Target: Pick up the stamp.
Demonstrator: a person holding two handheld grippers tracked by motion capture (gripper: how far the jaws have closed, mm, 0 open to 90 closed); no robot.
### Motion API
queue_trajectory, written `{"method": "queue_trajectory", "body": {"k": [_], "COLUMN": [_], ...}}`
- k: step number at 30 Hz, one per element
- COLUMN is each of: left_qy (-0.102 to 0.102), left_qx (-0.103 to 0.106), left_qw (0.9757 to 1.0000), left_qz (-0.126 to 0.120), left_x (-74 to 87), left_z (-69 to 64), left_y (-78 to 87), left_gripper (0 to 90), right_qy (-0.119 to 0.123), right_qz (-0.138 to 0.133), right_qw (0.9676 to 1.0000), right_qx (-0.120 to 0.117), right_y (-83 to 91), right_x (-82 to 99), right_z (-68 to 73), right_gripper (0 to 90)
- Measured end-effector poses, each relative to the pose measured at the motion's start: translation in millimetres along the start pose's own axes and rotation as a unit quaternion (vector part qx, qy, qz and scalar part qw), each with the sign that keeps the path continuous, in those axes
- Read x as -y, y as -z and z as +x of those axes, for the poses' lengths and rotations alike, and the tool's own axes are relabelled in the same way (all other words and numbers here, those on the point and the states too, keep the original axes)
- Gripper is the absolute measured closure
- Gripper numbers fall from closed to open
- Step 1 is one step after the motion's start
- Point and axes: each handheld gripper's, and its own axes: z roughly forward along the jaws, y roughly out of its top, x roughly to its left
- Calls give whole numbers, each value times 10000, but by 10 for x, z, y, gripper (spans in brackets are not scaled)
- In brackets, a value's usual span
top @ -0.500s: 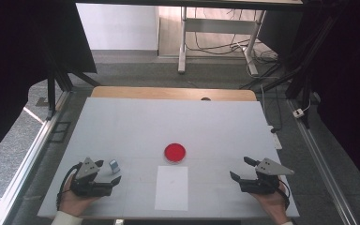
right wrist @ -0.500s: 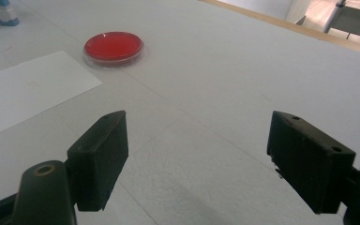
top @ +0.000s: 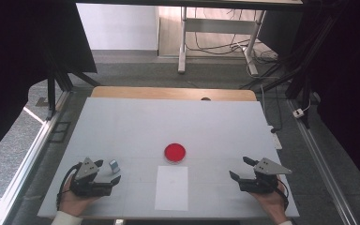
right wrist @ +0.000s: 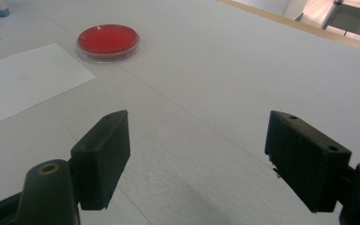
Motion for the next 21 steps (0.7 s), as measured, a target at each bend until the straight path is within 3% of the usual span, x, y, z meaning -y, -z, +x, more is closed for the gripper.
{"method": "queue_trajectory", "body": {"k": [11, 17, 21], "left_qy": [-25, 85, 41], "left_qx": [30, 35, -15], "left_qw": [10000, 10000, 10000], "left_qz": [27, 33, 20], "left_x": [13, 5, -37], "left_z": [-8, 10, -7], "left_y": [11, 13, 40], "left_gripper": [109, 108, 108], "right_qy": [41, -26, -71], "right_qz": [8, -76, -63], "right_qw": [10000, 9999, 10000], "right_qx": [5, 83, 29], "right_y": [-43, -63, -57], "right_x": [-8, 5, 15], "right_z": [14, -19, -20], "right_gripper": [234, 254, 254]}}
